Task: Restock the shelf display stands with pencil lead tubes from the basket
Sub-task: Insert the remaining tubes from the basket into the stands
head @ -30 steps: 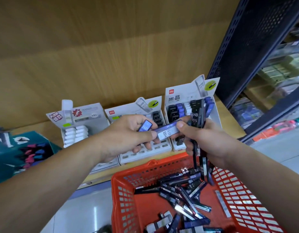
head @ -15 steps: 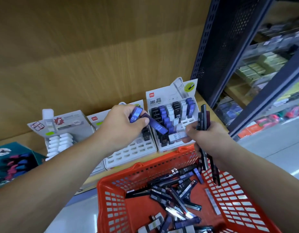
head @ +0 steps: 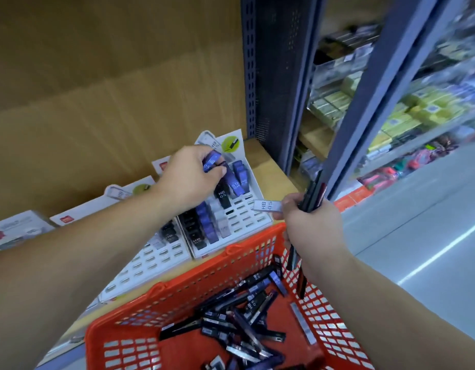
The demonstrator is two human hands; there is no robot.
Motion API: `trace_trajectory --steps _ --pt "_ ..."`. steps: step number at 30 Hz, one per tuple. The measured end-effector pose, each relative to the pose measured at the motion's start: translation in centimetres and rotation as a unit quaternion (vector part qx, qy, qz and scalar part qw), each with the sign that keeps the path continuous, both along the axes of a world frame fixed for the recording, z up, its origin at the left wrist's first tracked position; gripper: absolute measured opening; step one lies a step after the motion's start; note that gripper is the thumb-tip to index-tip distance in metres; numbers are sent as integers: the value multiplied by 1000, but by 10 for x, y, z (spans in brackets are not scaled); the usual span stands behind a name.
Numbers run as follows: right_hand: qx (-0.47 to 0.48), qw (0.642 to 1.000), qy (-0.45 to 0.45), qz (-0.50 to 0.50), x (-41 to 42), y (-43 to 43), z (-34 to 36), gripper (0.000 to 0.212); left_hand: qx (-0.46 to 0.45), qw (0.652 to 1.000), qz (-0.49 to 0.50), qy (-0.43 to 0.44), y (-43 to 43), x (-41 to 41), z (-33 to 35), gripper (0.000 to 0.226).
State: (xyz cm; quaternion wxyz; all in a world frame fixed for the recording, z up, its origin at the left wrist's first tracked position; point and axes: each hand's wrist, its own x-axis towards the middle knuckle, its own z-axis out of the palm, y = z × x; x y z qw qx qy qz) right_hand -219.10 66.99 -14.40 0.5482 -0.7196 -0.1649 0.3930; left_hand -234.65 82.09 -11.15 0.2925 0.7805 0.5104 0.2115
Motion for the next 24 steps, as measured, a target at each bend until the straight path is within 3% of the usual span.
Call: trace_trajectory --steps 8,11,13,16,20,24 --pt "-3 1000 15 -2 12 -8 -6 12 11 997 -1 71 -1 36 -17 24" --pt "-8 998 62 30 12 -9 -2 5 -71 995 49 -59 -10 37 -14 3" --pt "5 991 116 65 8 -9 5 4 -146 977 77 -137 -20 33 -8 15" --pt "30 984 131 113 3 -6 12 9 -246 952 42 -175 -35 21 5 13" --pt "55 985 115 119 3 -2 18 13 -283 948 0 -148 -46 0 16 4" --pt "43 989 62 127 4 -5 19 6 -322 941 -77 -74 -50 -9 25 20"
